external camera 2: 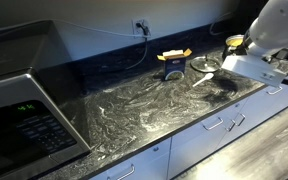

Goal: Move the pot to the left

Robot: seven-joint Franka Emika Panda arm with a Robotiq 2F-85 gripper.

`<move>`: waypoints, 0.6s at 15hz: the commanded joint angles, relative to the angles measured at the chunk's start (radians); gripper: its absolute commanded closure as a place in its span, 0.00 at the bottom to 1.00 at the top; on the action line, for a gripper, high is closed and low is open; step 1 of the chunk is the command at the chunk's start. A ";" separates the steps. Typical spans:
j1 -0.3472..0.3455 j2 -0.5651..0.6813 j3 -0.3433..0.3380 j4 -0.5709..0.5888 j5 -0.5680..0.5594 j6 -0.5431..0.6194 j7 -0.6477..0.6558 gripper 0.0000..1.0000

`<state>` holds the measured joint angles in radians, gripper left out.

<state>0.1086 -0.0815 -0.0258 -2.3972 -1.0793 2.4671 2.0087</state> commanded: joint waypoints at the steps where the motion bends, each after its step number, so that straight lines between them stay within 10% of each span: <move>1: -0.031 -0.004 0.030 -0.003 0.005 0.001 -0.004 0.93; 9: -0.037 -0.081 0.059 -0.074 -0.159 0.116 0.022 0.98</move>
<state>0.0849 -0.0719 0.0049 -2.4338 -1.1550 2.5578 2.0139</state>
